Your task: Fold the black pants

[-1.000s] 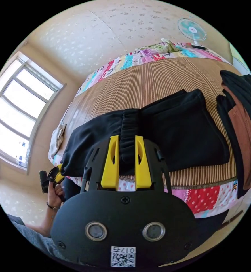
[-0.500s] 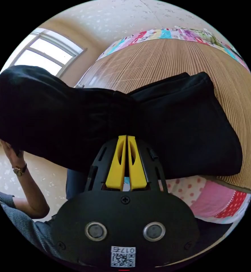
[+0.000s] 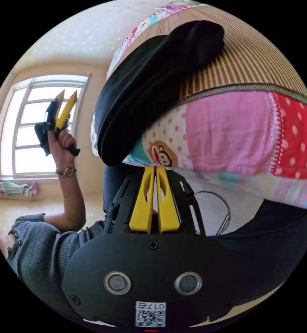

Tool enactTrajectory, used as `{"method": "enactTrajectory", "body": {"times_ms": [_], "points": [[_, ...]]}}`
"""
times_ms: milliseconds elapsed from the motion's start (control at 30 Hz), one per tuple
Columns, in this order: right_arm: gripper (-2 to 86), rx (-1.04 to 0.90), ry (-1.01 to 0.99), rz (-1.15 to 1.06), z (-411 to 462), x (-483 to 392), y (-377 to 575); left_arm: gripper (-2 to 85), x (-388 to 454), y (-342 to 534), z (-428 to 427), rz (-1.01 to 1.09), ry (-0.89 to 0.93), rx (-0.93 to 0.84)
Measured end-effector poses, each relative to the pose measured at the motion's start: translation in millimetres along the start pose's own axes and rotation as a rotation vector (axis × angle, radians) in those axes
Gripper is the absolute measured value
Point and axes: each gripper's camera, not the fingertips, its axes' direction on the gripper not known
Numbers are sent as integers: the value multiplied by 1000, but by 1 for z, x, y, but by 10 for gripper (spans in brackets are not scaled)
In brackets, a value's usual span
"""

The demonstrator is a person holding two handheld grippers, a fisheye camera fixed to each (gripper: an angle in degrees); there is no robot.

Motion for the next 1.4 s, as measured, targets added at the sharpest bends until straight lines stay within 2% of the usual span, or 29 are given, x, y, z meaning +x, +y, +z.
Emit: {"method": "enactTrajectory", "body": {"times_ms": [100, 200, 267, 400, 500, 567, 633, 700, 767, 867, 900, 1000, 1067, 1133, 1200, 1300, 1400], "points": [[49, 64, -191, 22, -29, 10, 1, 153, -58, 42, -11, -215, -117, 40], [101, 56, -382, 68, -41, 16, -17, 177, -99, 83, -13, -379, -90, 47], [126, 36, -454, 100, -46, 12, -29, 160, -121, 107, 15, -453, 126, -48], [160, -62, -485, 122, -51, -2, -43, 110, -118, 135, 39, -551, 257, -24], [167, 54, -477, 188, -88, -2, -28, 97, -90, 127, 67, -440, 354, -223], [163, 202, -515, 232, -127, 5, -6, 72, -55, 122, 95, -250, 557, -442], [166, 280, -555, 251, -151, 10, 9, 35, -35, 121, 89, -109, 671, -429], [172, 314, -584, 253, -166, 12, 16, 43, -33, 118, 65, -53, 559, -333], [182, 329, -592, 260, -178, 13, 17, 101, -48, 111, 30, -36, 289, -169], [185, 332, -637, 259, -182, 5, 5, 136, -85, 100, 14, -104, 93, -80], [186, 325, -644, 253, -182, 2, 1, 141, -93, 98, 17, -120, 94, -92], [192, 281, -676, 222, -176, -15, -20, 112, -117, 99, 61, -197, 281, -279], [197, 306, -717, 215, -174, -24, -31, 66, -124, 112, 73, -260, 379, -309], [194, 339, -736, 242, -176, -26, -36, 56, -122, 120, 76, -291, 514, -345], [174, 310, -701, 311, -179, -25, -39, 54, -114, 127, 72, -270, 518, -389], [131, 214, -693, 306, -183, -29, -41, 59, -116, 123, 47, -185, 392, -426], [92, 227, -794, 283, -190, -32, -31, 73, -141, 119, 17, -180, 472, -383]]}}
